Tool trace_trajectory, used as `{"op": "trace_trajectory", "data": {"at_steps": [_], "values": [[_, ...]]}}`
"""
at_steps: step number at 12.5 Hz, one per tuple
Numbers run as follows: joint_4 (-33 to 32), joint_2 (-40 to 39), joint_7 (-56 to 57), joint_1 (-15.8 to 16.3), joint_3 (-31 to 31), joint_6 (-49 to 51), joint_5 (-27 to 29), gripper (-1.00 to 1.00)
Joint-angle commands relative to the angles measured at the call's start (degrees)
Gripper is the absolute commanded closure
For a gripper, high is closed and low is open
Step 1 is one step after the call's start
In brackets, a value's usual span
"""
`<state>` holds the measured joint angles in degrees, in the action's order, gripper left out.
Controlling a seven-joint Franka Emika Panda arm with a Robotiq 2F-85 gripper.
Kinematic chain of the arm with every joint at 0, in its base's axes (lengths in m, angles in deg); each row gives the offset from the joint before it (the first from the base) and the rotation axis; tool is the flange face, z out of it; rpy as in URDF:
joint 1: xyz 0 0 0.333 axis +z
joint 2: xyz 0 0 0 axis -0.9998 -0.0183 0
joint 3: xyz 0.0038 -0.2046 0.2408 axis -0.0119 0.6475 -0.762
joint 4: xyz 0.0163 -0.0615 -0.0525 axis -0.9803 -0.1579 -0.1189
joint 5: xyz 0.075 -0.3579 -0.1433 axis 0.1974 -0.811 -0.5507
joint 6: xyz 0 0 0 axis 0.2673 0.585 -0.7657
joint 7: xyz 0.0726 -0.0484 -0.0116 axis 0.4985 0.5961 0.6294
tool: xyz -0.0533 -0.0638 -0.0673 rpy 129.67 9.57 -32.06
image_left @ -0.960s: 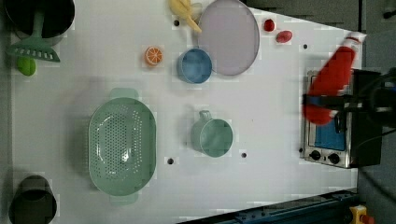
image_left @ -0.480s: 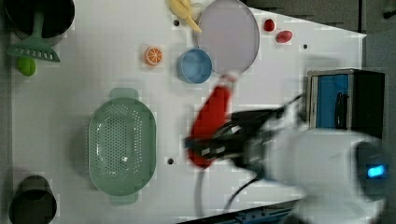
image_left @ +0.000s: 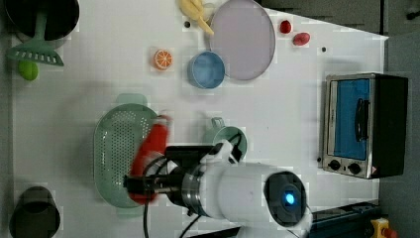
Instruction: Pick Ketchup from the table and place it in strainer.
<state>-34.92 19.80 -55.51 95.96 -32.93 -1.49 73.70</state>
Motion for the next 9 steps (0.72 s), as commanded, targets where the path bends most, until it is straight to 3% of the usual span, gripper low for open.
{"op": "trace_trajectory", "data": {"at_steps": [1,4,9], "values": [[0.6,-0.3,-5.9,-2.5,1.5,-1.2,0.3,-1.0],[0.8,6.8,-9.5,-4.9,1.6,5.6,0.5,-1.0],[3.9,23.6,-2.1,-14.1,9.5,27.6,0.5,-1.0]]}}
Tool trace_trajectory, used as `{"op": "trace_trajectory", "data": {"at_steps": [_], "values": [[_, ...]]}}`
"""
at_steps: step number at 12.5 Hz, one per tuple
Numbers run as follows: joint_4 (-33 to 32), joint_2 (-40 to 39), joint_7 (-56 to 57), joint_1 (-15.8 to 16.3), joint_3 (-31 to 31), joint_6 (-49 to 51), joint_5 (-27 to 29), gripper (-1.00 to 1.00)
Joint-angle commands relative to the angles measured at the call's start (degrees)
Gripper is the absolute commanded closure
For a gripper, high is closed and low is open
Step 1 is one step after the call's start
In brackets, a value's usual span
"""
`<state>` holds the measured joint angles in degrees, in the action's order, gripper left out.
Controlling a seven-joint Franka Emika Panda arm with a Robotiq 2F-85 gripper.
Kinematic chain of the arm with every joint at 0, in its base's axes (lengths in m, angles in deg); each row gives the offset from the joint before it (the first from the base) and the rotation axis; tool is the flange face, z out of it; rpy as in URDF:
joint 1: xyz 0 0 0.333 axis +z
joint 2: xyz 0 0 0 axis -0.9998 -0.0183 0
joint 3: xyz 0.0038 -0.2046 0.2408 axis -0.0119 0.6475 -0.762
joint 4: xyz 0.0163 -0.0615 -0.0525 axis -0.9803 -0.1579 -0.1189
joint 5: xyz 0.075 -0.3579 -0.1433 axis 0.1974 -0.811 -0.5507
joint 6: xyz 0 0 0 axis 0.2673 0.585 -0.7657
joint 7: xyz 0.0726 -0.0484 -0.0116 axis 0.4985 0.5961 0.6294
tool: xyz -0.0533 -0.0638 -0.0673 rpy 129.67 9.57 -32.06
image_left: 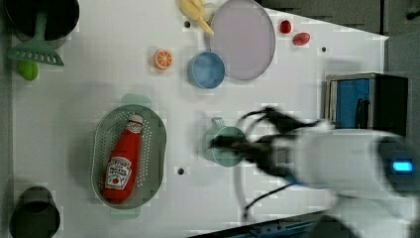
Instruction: Pick Ketchup from the table and place it in strainer.
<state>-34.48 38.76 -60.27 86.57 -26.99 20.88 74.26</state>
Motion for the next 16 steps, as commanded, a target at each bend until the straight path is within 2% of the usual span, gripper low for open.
{"op": "trace_trajectory", "data": {"at_steps": [1,3,7,10,16], "values": [[4.2,6.9,3.4,-6.2,6.9,8.0,0.0,-1.0],[4.7,10.2,3.8,-7.9,14.0,11.0,0.0,-1.0],[4.7,13.8,3.8,-8.1,25.4,11.5,0.0,-1.0],[4.7,15.4,3.8,-8.1,28.1,17.0,0.1,-1.0],[4.6,15.9,3.8,-8.1,28.2,17.3,0.4,-1.0]]}}
